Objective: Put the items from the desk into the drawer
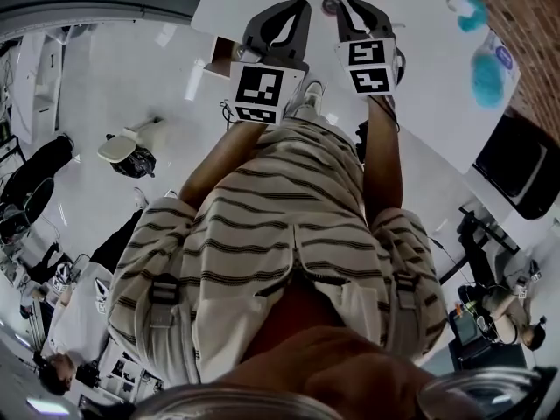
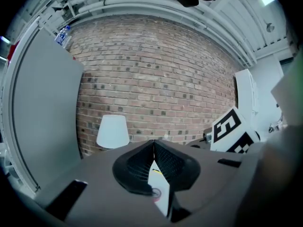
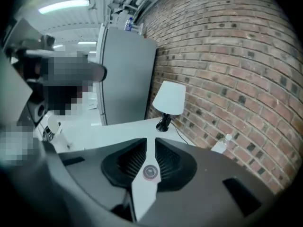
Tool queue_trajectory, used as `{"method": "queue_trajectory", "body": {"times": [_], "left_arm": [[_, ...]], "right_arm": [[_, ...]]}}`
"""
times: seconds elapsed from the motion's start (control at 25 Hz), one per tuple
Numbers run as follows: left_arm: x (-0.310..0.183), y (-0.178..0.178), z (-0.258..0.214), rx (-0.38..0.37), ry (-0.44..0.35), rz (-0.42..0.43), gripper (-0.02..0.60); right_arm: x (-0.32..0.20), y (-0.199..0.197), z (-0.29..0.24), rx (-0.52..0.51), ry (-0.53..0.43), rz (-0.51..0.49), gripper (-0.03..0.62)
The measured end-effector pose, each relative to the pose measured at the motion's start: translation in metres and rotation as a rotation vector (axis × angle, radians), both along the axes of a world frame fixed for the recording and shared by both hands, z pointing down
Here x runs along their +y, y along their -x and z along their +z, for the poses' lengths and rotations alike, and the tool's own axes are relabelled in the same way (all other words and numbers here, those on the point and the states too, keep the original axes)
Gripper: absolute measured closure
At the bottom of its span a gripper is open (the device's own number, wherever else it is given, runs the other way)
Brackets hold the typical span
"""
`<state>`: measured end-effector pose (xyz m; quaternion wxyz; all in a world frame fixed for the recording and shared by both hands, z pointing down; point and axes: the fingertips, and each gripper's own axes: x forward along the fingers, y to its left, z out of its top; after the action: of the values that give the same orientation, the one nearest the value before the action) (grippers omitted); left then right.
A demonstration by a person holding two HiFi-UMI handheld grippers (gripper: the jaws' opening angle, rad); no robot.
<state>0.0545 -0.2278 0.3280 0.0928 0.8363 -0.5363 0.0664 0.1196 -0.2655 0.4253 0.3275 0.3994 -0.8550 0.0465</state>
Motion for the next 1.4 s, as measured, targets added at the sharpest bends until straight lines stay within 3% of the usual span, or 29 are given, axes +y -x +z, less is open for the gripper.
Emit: {"method": "queue_trajectory", "body": {"times": [0.16, 0.56, 0.76, 1.08, 1.4], "left_arm": [[-0.004, 0.003, 0.005, 0.0, 0.01, -0.008, 0.574], [-0.01, 0.01, 0.015, -0.011, 0.037, -0.032, 0.574], [-0.009, 0.019, 0.021, -0.011, 0.05, -0.041, 0.574], [-0.01, 0.027, 0.026, -0.009, 0.064, -0.059, 0.574], [-0.007, 0.036, 0.032, -0.012, 0.075, -0.076, 0.574]], "right_arm": [[-0.003, 0.006, 0.033, 0.206, 0.028, -0.123, 0.539], [-0.018, 0.009, 0.119, 0.493, 0.113, -0.377, 0.528], [-0.012, 0.018, 0.136, 0.531, 0.193, -0.456, 0.52], [-0.021, 0.008, 0.195, 0.625, 0.257, -0.572, 0.497], [-0.02, 0.002, 0.234, 0.654, 0.313, -0.657, 0.479]]}}
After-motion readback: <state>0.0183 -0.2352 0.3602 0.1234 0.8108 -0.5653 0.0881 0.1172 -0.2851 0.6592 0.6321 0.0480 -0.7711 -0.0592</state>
